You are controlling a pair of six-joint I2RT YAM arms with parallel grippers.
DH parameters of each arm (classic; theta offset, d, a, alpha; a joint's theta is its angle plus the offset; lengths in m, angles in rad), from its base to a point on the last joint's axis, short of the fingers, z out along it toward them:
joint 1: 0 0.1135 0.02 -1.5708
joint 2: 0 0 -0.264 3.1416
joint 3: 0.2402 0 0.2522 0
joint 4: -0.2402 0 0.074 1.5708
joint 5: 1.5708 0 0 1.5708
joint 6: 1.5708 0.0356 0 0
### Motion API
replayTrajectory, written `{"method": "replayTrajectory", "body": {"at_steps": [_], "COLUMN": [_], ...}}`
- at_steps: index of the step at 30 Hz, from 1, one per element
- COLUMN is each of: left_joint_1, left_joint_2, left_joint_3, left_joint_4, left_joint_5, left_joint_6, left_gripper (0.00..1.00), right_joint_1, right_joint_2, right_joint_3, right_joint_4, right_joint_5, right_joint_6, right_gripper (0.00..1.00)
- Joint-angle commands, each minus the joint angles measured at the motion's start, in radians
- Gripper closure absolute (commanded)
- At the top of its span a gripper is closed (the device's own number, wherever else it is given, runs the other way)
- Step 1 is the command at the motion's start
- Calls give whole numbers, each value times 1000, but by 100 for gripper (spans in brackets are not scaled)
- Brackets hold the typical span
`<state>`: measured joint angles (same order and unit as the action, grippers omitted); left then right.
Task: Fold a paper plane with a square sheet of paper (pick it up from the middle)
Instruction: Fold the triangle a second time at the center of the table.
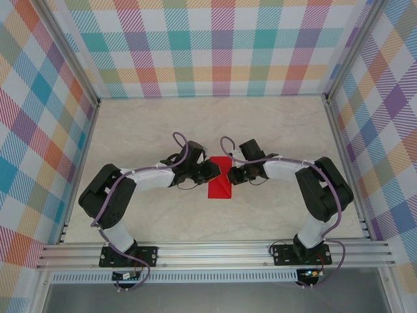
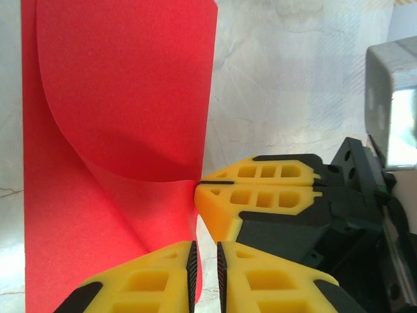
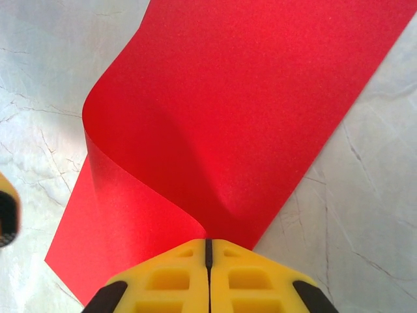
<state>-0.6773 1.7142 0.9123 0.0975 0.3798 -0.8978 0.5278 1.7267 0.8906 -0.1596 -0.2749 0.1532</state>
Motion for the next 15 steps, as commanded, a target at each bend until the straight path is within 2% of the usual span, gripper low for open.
{"method": "replayTrajectory", "body": {"at_steps": [1,15], "left_joint_1": [-21,-27], "left_joint_2": [32,86], "left_joint_3": [16,34], "left_joint_4": [21,62], "left_joint_5": [-10,-19], "left_joint_6": [-15,-20], "left_gripper": [82,83], "right_joint_1": [-9,-19], "right_joint_2": [18,26], "right_joint_3": [27,34], "right_joint_4": [-14,-14], "right_joint_5": [-31,-52], "right_joint_6": [-30,-37], "right_gripper": [94,93]}}
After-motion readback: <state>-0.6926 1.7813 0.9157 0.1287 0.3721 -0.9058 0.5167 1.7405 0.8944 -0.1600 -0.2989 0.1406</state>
